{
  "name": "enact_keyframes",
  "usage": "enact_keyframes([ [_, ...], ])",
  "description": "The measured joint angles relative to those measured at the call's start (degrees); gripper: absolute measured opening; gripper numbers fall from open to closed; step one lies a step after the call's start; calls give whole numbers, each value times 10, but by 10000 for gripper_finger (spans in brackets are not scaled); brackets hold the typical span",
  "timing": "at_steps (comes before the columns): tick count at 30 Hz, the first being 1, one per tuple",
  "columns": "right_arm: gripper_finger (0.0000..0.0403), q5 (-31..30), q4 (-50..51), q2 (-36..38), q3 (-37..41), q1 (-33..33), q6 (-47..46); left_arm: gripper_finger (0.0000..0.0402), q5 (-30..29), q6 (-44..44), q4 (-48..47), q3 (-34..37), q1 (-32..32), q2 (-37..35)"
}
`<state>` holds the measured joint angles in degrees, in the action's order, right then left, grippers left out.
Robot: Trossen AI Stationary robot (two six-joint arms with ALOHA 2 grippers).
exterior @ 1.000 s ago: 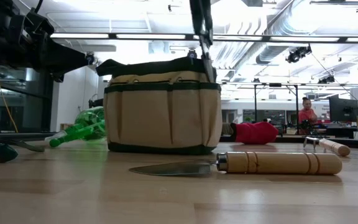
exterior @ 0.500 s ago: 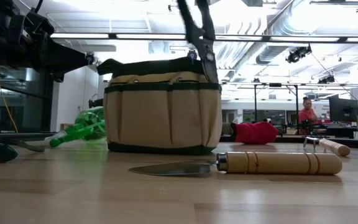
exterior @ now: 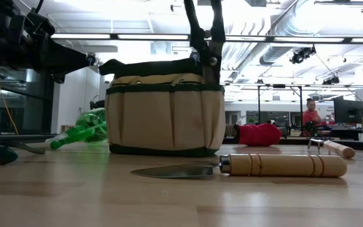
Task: Pick & Place Garden tools in Gardening bag
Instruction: Put the right green shears into the gardening bag
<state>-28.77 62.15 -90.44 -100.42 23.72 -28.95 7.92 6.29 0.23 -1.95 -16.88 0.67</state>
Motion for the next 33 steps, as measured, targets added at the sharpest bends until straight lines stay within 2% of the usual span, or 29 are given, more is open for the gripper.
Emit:
enact_keyframes([
  [11, 5, 0, 94, 19, 0, 33, -90, 124, 0, 0, 0, 0, 0, 0],
  [18, 5, -41, 150, 35, 0, 43, -148, 124, 0, 0, 0, 0, 0, 0],
  [33, 5, -58, 165, 35, 0, -12, -81, 124, 0, 0, 0, 0, 0, 0],
])
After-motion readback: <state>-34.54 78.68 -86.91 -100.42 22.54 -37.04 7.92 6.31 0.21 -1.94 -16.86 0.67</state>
